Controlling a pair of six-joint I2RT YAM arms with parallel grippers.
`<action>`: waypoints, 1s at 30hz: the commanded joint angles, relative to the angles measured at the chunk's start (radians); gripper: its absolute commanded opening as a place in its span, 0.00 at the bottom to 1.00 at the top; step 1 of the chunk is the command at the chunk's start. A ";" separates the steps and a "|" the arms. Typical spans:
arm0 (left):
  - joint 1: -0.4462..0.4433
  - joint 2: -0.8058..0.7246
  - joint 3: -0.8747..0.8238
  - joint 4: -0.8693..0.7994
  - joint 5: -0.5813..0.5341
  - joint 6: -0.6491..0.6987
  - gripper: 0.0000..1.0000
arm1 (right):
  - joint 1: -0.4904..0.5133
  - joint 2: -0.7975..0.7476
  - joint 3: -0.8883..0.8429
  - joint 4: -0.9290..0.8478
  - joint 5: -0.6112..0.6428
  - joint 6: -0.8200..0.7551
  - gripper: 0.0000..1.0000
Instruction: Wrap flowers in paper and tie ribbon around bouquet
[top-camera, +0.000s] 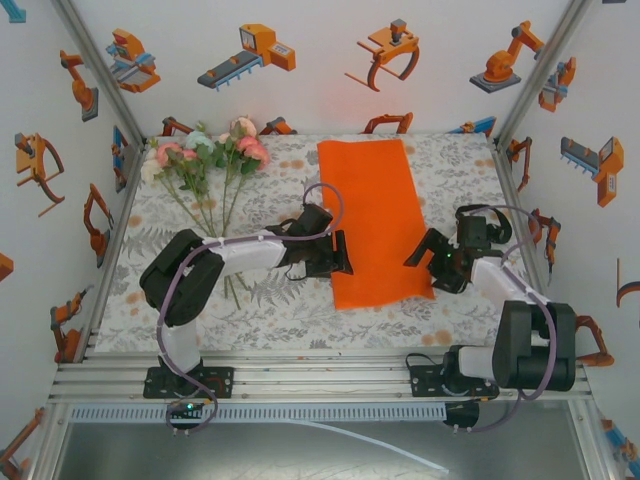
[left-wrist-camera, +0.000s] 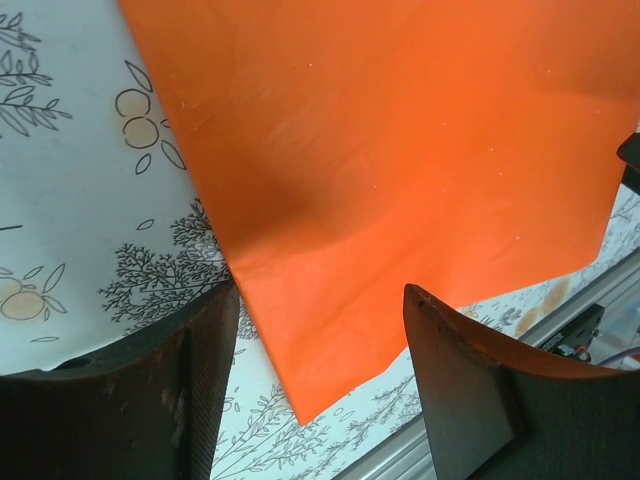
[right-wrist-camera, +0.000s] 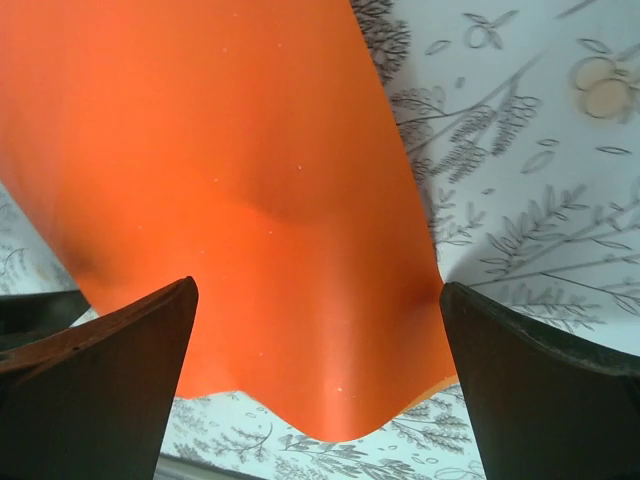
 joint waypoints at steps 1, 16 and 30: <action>0.000 0.023 0.002 -0.032 0.006 -0.013 0.63 | -0.002 -0.069 -0.012 -0.063 0.166 0.013 0.99; 0.003 0.014 -0.003 -0.037 -0.001 -0.009 0.62 | -0.003 0.011 -0.004 -0.052 0.090 -0.015 0.99; 0.003 0.017 -0.001 -0.039 -0.004 -0.009 0.62 | -0.003 -0.108 -0.002 -0.069 0.057 0.041 0.98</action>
